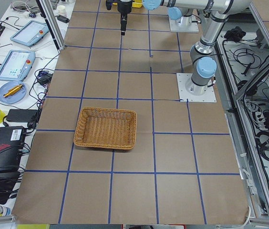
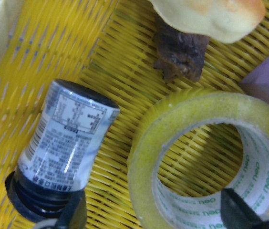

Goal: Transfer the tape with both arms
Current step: 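Lower the right gripper and grasp the yellow tape roll by its rim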

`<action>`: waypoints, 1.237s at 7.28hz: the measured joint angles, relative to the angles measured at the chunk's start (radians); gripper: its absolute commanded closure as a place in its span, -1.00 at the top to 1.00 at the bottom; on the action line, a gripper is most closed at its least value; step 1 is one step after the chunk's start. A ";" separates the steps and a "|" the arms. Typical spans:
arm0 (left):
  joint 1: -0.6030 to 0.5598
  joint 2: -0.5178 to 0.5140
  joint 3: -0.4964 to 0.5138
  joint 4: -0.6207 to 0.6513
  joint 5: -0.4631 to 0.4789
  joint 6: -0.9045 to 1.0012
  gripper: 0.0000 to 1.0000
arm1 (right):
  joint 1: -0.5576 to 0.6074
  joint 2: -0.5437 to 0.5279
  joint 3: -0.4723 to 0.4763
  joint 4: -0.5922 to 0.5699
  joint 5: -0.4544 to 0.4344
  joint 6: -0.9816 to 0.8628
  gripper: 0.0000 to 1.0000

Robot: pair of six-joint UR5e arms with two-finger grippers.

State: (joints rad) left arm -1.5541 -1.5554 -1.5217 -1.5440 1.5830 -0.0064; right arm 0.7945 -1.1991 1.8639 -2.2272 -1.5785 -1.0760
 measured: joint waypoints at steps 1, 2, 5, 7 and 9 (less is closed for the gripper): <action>0.000 -0.001 -0.001 0.000 0.000 0.000 1.00 | 0.000 0.017 -0.001 -0.022 0.004 -0.022 0.52; 0.000 -0.001 -0.001 -0.001 0.000 0.000 1.00 | -0.001 0.033 -0.001 -0.034 0.002 -0.040 -0.11; 0.001 -0.002 -0.001 0.002 0.000 0.000 1.00 | -0.001 0.036 -0.008 -0.033 -0.014 -0.042 -1.00; 0.001 -0.001 0.001 0.005 0.000 0.000 1.00 | 0.005 0.000 -0.019 0.012 -0.047 -0.035 -1.00; 0.002 0.000 0.002 0.006 0.000 0.000 1.00 | 0.044 -0.061 -0.022 0.066 -0.062 -0.032 -1.00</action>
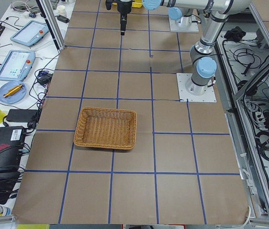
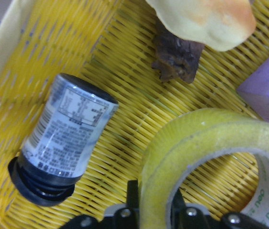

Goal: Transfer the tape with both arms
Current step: 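Lower the right gripper and grasp the yellow tape roll by its rim, then carry the tape roll to the table center and release it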

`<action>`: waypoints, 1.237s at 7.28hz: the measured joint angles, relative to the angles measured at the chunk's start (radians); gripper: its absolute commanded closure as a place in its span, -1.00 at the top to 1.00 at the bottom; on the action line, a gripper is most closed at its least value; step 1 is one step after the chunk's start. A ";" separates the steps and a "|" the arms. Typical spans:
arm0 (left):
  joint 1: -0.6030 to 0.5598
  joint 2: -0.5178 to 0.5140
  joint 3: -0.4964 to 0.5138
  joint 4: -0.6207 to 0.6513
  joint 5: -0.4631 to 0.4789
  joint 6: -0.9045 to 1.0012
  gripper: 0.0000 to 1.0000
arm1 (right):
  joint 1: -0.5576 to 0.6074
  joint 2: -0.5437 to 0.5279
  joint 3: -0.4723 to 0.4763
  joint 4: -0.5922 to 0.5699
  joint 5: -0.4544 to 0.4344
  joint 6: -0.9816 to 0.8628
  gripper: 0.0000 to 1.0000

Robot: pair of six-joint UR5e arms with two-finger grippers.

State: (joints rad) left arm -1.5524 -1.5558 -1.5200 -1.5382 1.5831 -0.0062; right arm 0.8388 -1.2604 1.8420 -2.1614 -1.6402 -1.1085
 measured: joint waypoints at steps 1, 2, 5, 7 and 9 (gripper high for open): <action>0.000 0.000 0.002 0.001 0.000 0.000 1.00 | 0.043 -0.046 -0.006 0.038 -0.002 0.032 -1.00; 0.000 0.001 0.002 0.001 0.000 0.000 1.00 | 0.120 -0.090 -0.017 0.080 0.003 0.139 -1.00; 0.002 0.003 0.001 0.001 0.003 0.000 1.00 | 0.555 -0.109 -0.061 0.113 0.044 0.789 -1.00; 0.004 0.004 0.000 -0.001 0.003 0.000 1.00 | 0.824 0.005 -0.180 0.100 0.069 1.230 -1.00; 0.007 0.004 -0.002 -0.001 0.001 0.001 1.00 | 0.985 0.180 -0.340 0.083 0.069 1.534 -1.00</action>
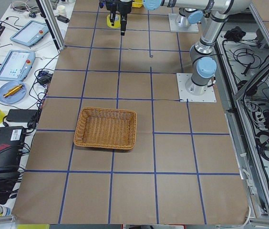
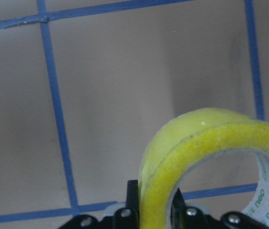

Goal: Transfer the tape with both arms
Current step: 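Carry the tape roll to the table center and release it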

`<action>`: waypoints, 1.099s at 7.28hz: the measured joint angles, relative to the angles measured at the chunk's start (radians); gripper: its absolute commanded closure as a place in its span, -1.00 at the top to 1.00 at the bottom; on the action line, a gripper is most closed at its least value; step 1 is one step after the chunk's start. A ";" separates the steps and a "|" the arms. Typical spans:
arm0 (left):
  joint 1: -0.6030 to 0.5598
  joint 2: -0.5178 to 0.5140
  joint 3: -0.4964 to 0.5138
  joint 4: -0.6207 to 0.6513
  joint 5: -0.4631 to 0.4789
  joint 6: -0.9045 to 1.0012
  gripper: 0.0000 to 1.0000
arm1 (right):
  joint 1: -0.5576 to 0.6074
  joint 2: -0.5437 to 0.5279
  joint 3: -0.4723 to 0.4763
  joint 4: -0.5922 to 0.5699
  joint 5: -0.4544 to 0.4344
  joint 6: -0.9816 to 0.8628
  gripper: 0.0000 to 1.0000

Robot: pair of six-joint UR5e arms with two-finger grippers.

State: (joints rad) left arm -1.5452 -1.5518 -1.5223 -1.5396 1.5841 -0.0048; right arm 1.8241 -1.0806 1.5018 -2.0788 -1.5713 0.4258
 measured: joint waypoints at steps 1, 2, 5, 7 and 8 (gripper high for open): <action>0.003 0.000 0.000 0.001 0.000 0.000 1.00 | 0.050 0.074 -0.048 -0.039 0.002 0.109 -1.00; 0.006 0.001 0.000 -0.001 0.001 0.000 1.00 | 0.083 0.122 -0.068 -0.075 0.005 0.189 -1.00; 0.006 0.001 0.001 -0.007 0.002 0.000 1.00 | 0.145 0.176 -0.079 -0.107 0.012 0.309 1.00; 0.006 -0.002 0.001 -0.005 0.002 0.000 1.00 | 0.153 0.160 -0.080 -0.108 0.012 0.288 1.00; 0.005 -0.004 -0.001 -0.007 0.002 0.000 1.00 | 0.151 0.142 -0.080 -0.104 0.011 0.278 1.00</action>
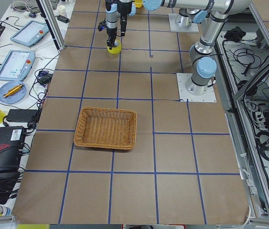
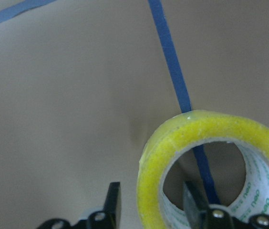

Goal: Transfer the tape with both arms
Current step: 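Carry the tape roll to the table center and release it, then grasp the tape roll with the left gripper while the right gripper withdraws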

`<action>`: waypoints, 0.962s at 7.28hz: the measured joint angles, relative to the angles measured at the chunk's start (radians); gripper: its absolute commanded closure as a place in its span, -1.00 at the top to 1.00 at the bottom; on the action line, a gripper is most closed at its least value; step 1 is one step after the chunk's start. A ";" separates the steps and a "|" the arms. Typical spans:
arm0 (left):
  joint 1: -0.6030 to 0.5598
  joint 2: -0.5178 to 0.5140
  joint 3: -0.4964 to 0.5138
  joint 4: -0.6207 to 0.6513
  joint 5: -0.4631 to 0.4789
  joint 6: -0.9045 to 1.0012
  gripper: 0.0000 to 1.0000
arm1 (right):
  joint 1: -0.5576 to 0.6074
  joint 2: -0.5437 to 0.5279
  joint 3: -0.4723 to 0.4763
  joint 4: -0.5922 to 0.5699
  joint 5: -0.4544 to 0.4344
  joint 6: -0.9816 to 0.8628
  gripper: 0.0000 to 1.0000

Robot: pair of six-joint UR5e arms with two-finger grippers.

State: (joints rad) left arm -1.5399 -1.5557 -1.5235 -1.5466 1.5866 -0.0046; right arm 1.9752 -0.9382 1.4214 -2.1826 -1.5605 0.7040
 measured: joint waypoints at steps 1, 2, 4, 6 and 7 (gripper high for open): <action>0.000 -0.008 -0.006 0.002 0.000 -0.001 1.00 | -0.016 -0.032 0.001 0.009 -0.002 -0.035 1.00; -0.001 -0.027 -0.015 0.019 -0.002 -0.004 1.00 | -0.058 -0.082 0.005 0.048 -0.005 -0.112 1.00; -0.008 -0.079 -0.047 0.115 -0.007 -0.014 1.00 | -0.200 -0.218 0.011 0.215 -0.010 -0.314 1.00; -0.044 -0.151 -0.081 0.255 -0.015 -0.044 1.00 | -0.355 -0.370 0.013 0.403 -0.015 -0.492 1.00; -0.088 -0.202 -0.088 0.323 -0.018 -0.093 0.98 | -0.402 -0.446 0.014 0.495 -0.021 -0.537 1.00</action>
State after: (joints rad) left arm -1.6280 -1.7576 -1.6114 -1.2236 1.5687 -0.0974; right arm 1.5731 -1.3843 1.4356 -1.6873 -1.5815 0.1666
